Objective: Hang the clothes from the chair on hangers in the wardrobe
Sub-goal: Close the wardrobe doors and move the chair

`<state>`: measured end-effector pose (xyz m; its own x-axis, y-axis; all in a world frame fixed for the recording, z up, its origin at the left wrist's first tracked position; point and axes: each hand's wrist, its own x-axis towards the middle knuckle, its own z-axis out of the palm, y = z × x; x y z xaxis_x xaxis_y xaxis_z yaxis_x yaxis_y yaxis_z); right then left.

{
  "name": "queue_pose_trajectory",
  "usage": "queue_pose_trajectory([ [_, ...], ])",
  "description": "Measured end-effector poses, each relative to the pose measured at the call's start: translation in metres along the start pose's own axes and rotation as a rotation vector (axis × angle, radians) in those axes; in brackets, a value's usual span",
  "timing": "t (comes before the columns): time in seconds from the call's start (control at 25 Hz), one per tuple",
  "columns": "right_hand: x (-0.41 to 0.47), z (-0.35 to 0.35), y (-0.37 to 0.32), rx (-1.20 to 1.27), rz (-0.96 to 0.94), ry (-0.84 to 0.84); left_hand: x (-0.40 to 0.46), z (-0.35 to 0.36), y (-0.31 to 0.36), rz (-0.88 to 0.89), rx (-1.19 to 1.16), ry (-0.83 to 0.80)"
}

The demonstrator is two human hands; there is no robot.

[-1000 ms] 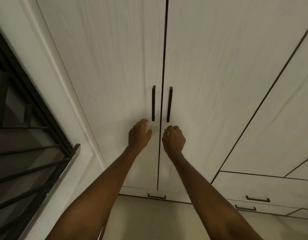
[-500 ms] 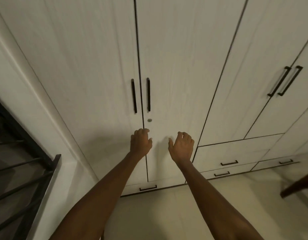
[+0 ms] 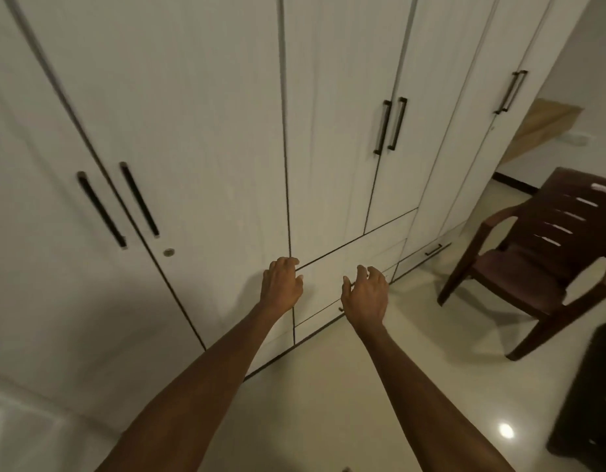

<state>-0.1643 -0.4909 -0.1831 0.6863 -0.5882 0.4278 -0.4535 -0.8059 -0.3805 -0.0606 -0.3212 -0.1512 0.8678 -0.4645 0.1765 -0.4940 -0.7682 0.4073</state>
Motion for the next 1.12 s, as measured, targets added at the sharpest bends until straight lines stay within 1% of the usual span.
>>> queue_pose_trajectory([
  [0.28,0.068,-0.018,0.133,-0.107,0.201,0.027,0.085,0.081,0.125,0.178,-0.059,-0.081],
  [0.44,0.095,-0.032,0.194,-0.134,0.245,0.060,0.120,0.126,0.184,0.266,-0.100,-0.133],
  [0.52,0.106,-0.038,0.224,-0.164,0.301,0.061,0.135,0.147,0.215,0.292,-0.125,-0.163],
  [0.76,0.142,-0.048,0.304,-0.209,0.462,0.019,0.186,0.204,0.285,0.379,-0.126,-0.253],
  [0.92,0.181,-0.048,0.362,-0.235,0.531,0.081,0.237,0.246,0.339,0.485,-0.095,-0.295],
  [1.12,0.240,-0.035,0.440,-0.255,0.634,0.145,0.313,0.301,0.406,0.553,-0.132,-0.326],
])
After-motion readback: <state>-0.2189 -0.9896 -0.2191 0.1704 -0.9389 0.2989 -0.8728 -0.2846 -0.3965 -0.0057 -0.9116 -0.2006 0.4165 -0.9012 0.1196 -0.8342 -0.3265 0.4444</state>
